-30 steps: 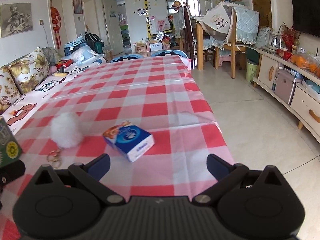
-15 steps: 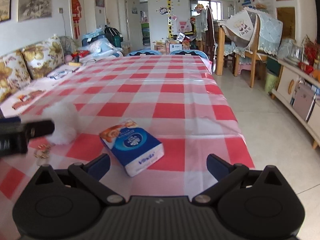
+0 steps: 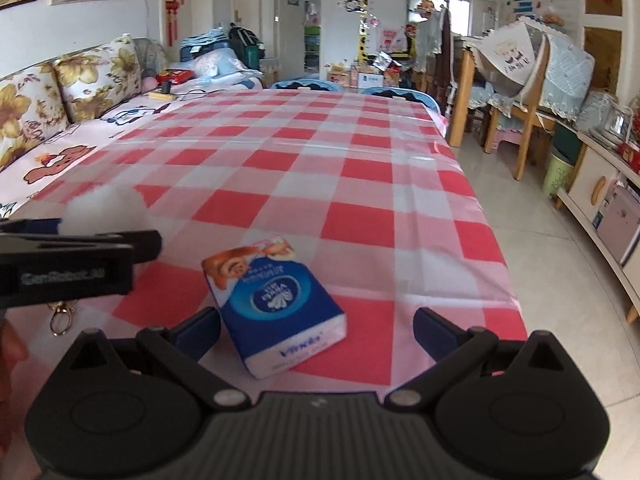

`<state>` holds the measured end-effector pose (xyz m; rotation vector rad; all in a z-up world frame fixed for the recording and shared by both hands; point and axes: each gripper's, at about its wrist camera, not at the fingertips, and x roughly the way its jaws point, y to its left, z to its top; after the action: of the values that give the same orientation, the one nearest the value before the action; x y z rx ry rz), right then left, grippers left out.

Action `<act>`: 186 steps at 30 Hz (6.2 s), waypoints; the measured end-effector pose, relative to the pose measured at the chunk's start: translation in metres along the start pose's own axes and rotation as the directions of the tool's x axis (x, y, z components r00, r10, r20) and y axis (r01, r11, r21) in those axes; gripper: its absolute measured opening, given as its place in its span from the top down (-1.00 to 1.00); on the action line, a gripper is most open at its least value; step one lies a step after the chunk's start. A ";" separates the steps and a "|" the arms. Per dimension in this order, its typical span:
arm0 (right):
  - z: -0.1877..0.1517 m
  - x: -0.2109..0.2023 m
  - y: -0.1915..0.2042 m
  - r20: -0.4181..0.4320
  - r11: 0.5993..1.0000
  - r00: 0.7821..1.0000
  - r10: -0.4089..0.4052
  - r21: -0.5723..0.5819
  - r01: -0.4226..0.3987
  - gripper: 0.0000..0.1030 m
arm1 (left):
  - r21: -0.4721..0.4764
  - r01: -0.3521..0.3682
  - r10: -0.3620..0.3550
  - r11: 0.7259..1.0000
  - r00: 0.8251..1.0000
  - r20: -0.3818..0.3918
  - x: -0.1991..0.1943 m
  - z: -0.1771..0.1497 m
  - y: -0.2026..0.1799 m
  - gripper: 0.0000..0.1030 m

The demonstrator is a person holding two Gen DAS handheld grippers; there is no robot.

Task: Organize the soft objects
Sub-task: 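Reach the left gripper to the white pompom keychain while the right gripper reaches the Vinda tissue pack, then close the left gripper on the pompom while the right gripper closes on the tissue pack, then lift the pompom and tissue pack and carry both toward the cardboard box, then lower the pompom and tissue pack into the box and open both grippers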

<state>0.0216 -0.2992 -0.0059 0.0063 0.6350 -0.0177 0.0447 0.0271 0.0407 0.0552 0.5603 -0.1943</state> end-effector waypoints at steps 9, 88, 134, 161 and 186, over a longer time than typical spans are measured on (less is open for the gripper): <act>0.000 -0.001 0.007 0.019 0.999 1.000 0.007 -0.040 -0.006 -0.20 | -0.037 0.002 -0.003 0.999 0.999 -0.034 -0.002 -0.002 0.006 -0.27; -0.025 -0.176 0.068 0.101 0.998 0.995 -0.010 0.056 0.004 -0.13 | -0.129 0.021 -0.007 0.991 0.994 0.107 -0.135 -0.032 0.057 -0.02; 0.012 -0.229 0.170 0.257 0.977 0.945 0.203 0.013 -0.213 -0.13 | -0.123 -0.076 0.100 0.989 0.975 0.200 -0.176 -0.024 0.079 -0.03; 0.054 -0.161 0.257 0.231 0.940 0.913 0.337 -0.139 -0.312 -0.14 | -0.352 -0.104 0.160 0.930 0.978 0.134 -0.174 -0.021 0.098 -0.02; 0.036 -0.179 0.233 0.217 0.945 0.921 0.324 -0.034 -0.324 -0.73 | -0.301 -0.073 0.119 0.951 0.984 0.136 -0.187 -0.030 0.097 -1.00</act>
<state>-0.0964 -0.0646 0.1295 0.1113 0.4056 0.2987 -0.1072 0.1564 0.1146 -0.2215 0.4273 -0.0169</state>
